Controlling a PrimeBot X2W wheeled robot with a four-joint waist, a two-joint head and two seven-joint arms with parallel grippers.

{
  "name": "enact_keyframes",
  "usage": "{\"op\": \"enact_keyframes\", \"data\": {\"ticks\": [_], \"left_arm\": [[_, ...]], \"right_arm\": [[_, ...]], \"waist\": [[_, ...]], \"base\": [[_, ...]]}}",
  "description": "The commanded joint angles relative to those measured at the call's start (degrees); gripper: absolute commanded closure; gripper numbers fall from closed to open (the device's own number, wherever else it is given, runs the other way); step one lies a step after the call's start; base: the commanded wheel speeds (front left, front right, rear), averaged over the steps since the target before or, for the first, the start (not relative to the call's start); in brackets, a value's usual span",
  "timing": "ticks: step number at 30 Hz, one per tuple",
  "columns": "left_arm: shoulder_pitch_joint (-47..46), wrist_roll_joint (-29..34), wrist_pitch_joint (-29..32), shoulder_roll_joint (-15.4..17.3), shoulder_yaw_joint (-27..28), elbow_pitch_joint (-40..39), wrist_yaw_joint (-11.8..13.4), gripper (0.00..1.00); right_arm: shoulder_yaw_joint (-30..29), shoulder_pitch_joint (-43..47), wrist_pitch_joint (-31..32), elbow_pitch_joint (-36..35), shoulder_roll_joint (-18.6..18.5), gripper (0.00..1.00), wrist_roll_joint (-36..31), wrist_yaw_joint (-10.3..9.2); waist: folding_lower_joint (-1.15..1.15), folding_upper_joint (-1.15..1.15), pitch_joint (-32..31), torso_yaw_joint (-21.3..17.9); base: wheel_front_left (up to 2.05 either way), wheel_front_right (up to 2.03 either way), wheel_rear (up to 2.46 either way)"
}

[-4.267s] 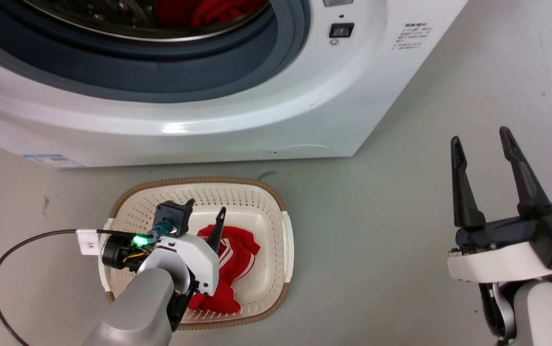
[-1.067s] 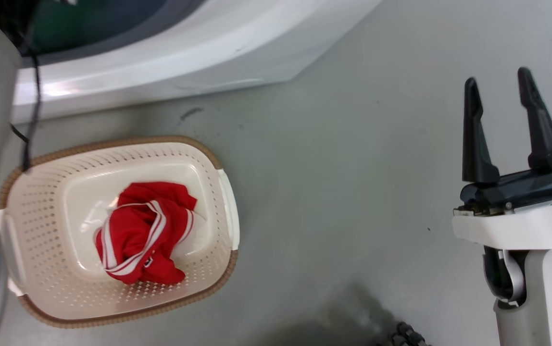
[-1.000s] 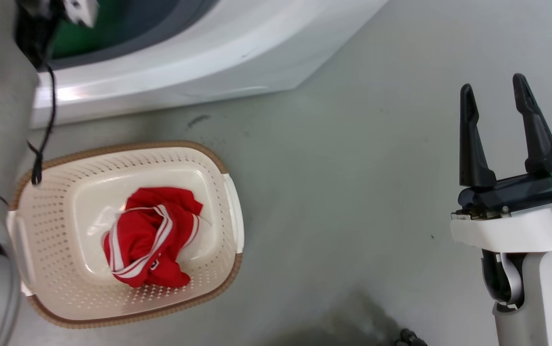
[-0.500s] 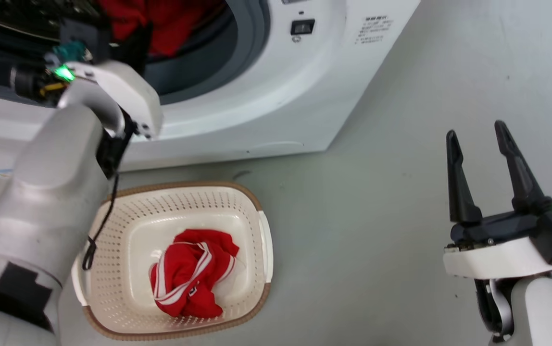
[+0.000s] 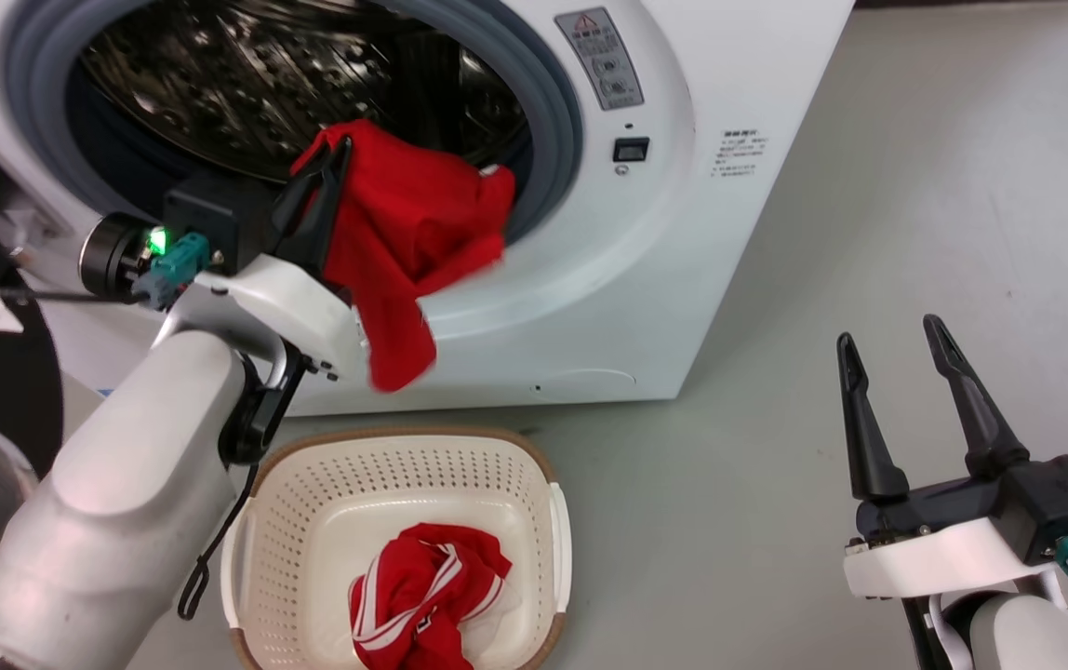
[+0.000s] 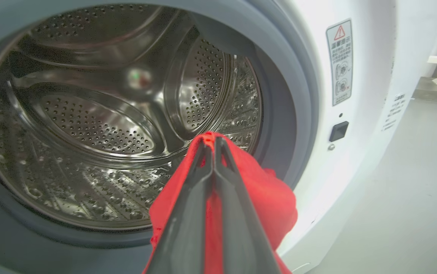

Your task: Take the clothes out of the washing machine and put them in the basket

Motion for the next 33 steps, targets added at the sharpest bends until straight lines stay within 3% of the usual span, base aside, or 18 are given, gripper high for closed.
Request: {"op": "enact_keyframes", "data": {"ticks": [1,10,19,26,33], "left_arm": [[2.14,0.45,0.44,1.27,0.26,-4.30,1.76,1.00],[8.24,1.62,4.18,7.63,1.45,-24.31,9.33,1.00],[12.21,3.03,7.00,12.65,3.00,-38.66,15.28,1.00],[15.11,3.65,8.37,15.47,3.46,-44.92,17.93,1.00],[20.37,2.38,8.79,15.86,1.28,-45.72,18.54,1.00]], "right_arm": [[-0.02,1.12,-0.13,0.15,0.04,0.00,-0.52,-0.04],[0.13,3.58,-0.13,0.70,0.05,0.00,-0.79,-0.04],[0.30,4.81,-0.13,1.05,0.05,0.00,-0.38,-0.04],[0.32,4.75,-0.13,0.97,0.04,0.00,-0.16,-0.04],[0.23,3.43,-0.13,0.63,0.05,0.00,-0.33,-0.04]], "waist": [[0.01,0.00,-2.22,1.45],[0.01,0.00,-5.92,2.94],[0.01,0.00,-7.53,3.63],[0.01,0.00,-7.57,3.91],[0.01,0.00,-5.72,3.96]], "base": [[0.00,0.00,0.00],[0.00,0.00,0.00],[0.00,0.00,0.00],[0.00,0.00,0.00],[0.00,0.00,0.00]]}}
